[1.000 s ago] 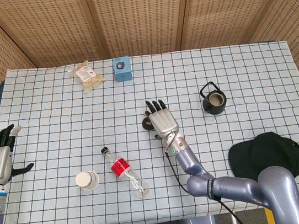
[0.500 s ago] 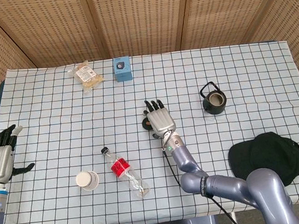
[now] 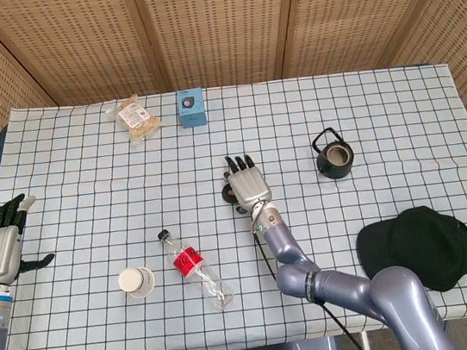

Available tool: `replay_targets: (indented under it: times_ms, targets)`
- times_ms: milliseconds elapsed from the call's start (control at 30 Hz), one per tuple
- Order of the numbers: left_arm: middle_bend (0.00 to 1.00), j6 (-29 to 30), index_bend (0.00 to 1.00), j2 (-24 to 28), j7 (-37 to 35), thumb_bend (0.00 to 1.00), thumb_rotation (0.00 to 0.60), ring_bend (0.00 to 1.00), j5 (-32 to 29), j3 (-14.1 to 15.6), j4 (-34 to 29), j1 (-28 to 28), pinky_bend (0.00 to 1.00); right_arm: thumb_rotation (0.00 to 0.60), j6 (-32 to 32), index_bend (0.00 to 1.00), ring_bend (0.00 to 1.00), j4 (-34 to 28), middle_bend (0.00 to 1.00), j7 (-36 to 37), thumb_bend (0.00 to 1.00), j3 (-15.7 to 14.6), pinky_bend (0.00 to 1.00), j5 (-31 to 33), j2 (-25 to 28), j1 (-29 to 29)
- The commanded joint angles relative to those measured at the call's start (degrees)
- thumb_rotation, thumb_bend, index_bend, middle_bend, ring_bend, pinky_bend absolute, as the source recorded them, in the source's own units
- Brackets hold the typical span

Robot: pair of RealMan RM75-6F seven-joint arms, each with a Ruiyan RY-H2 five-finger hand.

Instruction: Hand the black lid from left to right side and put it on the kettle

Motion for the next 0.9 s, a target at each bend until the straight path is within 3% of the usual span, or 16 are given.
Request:
replay_targets:
  times_ms: [33,233,467,733,900]
  targets:
    - [0.00,-0.17,0.00,-0.07,0.03,0.07,0.600,0.00,0.14,0.05,0.06,-0.06,0.00,0.600,-0.77,0.35,0.00,1.48,0.02,0.49,0.36,0.17,0.00,-0.16,-0.76,0.55]
    - [0.00,-0.45,0.00,-0.24,0.10,0.07,0.600,0.00,0.32,0.08,0.08,-0.14,0.00,0.600,-1.51,0.39,0.00,4.06,0.04,1.08,0.38,0.21,0.00,-0.96,-1.82,1.22]
    - [0.00,-0.90,0.00,-0.35,0.26,0.07,0.600,0.00,0.61,0.24,0.05,-0.29,0.00,0.600,-0.17,0.45,0.00,3.62,0.08,1.34,0.48,0.35,0.00,-2.08,-1.98,1.05]
    - [0.00,-0.58,0.00,-0.27,0.14,0.07,0.600,0.00,1.00,0.24,-0.19,-0.11,0.00,0.600,1.85,0.46,0.00,0.62,0.08,-0.27,0.48,0.37,0.00,-2.07,-0.89,0.18]
    - [0.00,-0.48,0.00,-0.26,0.39,0.08,0.600,0.00,1.38,0.41,-0.43,-0.04,0.00,0.600,5.53,0.46,0.00,-4.83,0.08,-2.39,0.48,0.28,0.00,-2.13,1.65,-1.47]
